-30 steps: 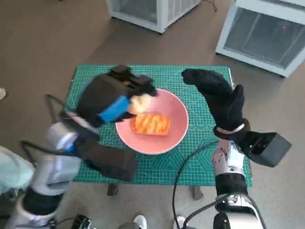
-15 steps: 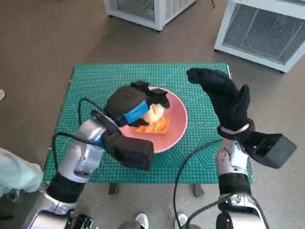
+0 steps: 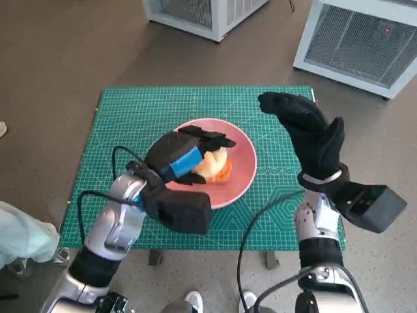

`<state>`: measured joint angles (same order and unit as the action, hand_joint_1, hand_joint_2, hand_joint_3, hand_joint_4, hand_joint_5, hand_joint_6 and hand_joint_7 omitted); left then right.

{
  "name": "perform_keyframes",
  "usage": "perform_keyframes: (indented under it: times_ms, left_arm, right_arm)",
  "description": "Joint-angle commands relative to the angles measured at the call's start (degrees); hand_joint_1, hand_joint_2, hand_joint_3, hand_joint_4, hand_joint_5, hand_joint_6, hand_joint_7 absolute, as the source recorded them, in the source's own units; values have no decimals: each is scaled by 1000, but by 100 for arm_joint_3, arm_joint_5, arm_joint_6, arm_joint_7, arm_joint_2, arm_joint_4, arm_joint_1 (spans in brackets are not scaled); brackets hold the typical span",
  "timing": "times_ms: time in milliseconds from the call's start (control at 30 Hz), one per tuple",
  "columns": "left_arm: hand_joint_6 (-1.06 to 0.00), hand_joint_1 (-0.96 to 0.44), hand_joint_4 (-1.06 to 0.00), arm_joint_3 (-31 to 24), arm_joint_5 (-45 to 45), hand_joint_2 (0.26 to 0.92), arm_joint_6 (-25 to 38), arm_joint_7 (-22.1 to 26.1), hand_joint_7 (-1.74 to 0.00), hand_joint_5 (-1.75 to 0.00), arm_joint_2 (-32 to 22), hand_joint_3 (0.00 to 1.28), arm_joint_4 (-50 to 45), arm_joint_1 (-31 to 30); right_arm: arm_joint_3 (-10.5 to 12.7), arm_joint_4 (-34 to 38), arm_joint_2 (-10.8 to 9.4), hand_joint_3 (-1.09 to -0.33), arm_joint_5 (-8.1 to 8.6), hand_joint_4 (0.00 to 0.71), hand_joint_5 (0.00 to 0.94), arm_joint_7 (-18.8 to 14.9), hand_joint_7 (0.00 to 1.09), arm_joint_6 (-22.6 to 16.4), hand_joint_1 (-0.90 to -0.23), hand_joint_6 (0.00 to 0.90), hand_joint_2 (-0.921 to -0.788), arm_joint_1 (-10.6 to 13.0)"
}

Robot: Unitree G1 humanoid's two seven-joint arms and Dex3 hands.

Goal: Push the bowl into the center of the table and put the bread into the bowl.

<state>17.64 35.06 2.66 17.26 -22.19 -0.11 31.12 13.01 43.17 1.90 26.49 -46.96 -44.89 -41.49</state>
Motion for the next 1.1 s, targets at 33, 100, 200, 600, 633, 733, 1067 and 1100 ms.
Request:
perform_keyframes:
  times_ms: [33, 100, 200, 600, 633, 733, 1067, 1100]
  left_arm:
    - [-350, -251, -206, -296, -443, 816, -171, 75, -57, -1, -45, 0, -252, -123]
    - [-336, -256, -181, -452, -759, 814, -246, 159, -45, 0, -39, 0, -319, -170]
    - [-317, -254, -149, -708, -1329, 816, -276, 360, -31, 0, -11, 2, -459, -244]
    - [-284, -303, -88, -1669, -3351, 865, -1355, 470, -13, -2, 282, 25, -340, -520]
    - [-284, -309, -89, -1752, -3479, 868, -1508, 454, -14, -3, 324, 26, -266, -533]
    - [-288, -394, -99, -1943, -3797, 897, -1850, 430, -18, -8, 428, 45, -61, -550]
    - [-316, -645, -184, -2614, -5074, 920, -2763, 496, -77, -44, 945, 262, 687, -521]
    - [-320, -646, -192, -2645, -5176, 921, -2810, 522, -80, -47, 997, 267, 741, -512]
  right_arm:
    - [-53, 7, -12, -780, -103, 171, 2, 49, 580, 30, -701, -1, -921, 164]
    - [-57, 15, -9, -779, -96, 170, 2, 50, 580, 39, -704, -1, -921, 158]
    - [-66, 6, -8, -778, -88, 170, 1, 55, 580, 57, -705, -1, -921, 152]
    - [-115, -127, 1, -778, -84, 169, 1, 136, 579, 208, -724, -1, -921, 111]
    - [-123, -152, 3, -778, -89, 169, 1, 153, 579, 228, -725, -1, -921, 105]
    - [-148, -236, 11, -777, -102, 169, 1, 205, 579, 288, -730, -1, -921, 95]
    - [-266, -655, 53, -777, -190, 172, 2, 447, 579, 497, -734, -1, -921, 49]
    - [-272, -680, 56, -777, -203, 172, 2, 464, 579, 509, -734, -1, -921, 44]
